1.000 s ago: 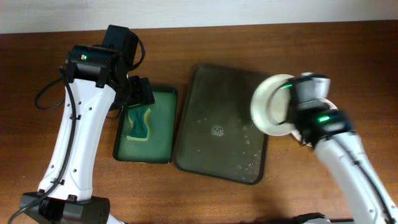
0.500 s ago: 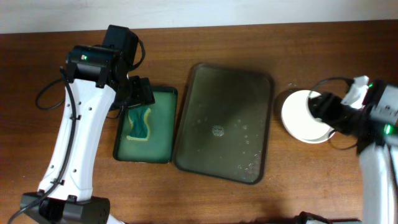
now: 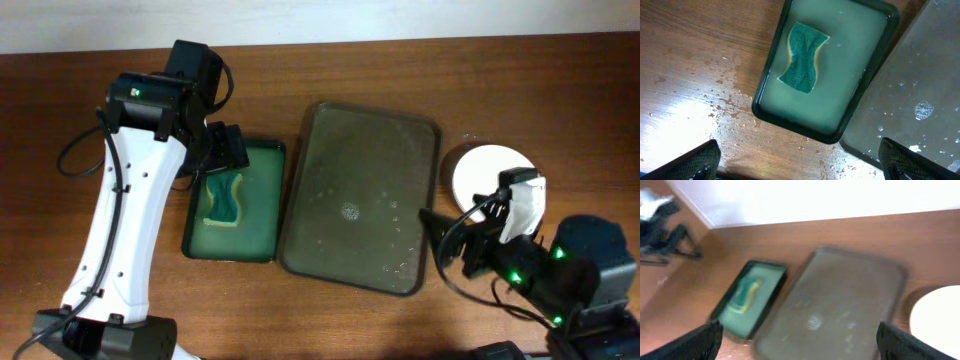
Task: Clean dirty plates on tray and stack at the side
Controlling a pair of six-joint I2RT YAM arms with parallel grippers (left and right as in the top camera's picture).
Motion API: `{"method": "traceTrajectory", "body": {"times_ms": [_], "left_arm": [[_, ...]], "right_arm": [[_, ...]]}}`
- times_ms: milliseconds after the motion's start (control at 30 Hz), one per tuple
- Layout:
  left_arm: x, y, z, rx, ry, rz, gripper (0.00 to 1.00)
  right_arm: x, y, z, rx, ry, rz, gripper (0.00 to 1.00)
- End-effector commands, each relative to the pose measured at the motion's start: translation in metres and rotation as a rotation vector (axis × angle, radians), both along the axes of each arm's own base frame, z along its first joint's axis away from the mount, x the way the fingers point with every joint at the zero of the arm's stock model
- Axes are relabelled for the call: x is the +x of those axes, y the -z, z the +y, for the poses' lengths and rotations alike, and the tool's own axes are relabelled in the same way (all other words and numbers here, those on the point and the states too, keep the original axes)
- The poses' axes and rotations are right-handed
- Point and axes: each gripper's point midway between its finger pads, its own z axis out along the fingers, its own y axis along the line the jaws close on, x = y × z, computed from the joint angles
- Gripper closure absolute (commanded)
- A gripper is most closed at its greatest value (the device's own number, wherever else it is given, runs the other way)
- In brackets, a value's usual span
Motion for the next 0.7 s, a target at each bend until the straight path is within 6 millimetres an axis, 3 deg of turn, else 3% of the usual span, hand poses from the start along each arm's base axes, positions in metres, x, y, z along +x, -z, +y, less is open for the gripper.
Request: {"method": "traceTrajectory", "body": {"times_ms": [0, 100, 200, 267, 333, 667], "left_arm": [[0.0, -0.005, 0.0, -0.004, -0.001, -0.017, 0.01], [0.0, -0.005, 0.0, -0.004, -0.001, -0.017, 0.01], [0.0, -0.005, 0.0, -0.004, -0.001, -0.017, 0.01], [0.0, -0.005, 0.0, -0.004, -0.001, -0.017, 0.01], [0.0, -0.005, 0.0, -0.004, -0.001, -0.017, 0.01], [0.0, -0.005, 0.0, -0.004, -0.001, -0.017, 0.01]], "right_arm": [[0.01, 0.041, -0.036, -0.082, 0.2, -0.086, 0.02], [-0.002, 0.119, -0.041, -0.086, 0.211, -0.075, 0.02], [0.003, 0.157, -0.04, -0.051, 0.217, -0.165, 0.02], [0.01, 0.164, -0.038, -0.014, 0.22, -0.287, 0.02], [0.017, 0.158, -0.037, 0.01, 0.223, -0.371, 0.02], [0.017, 0.158, -0.037, 0.01, 0.224, -0.369, 0.02]]}}
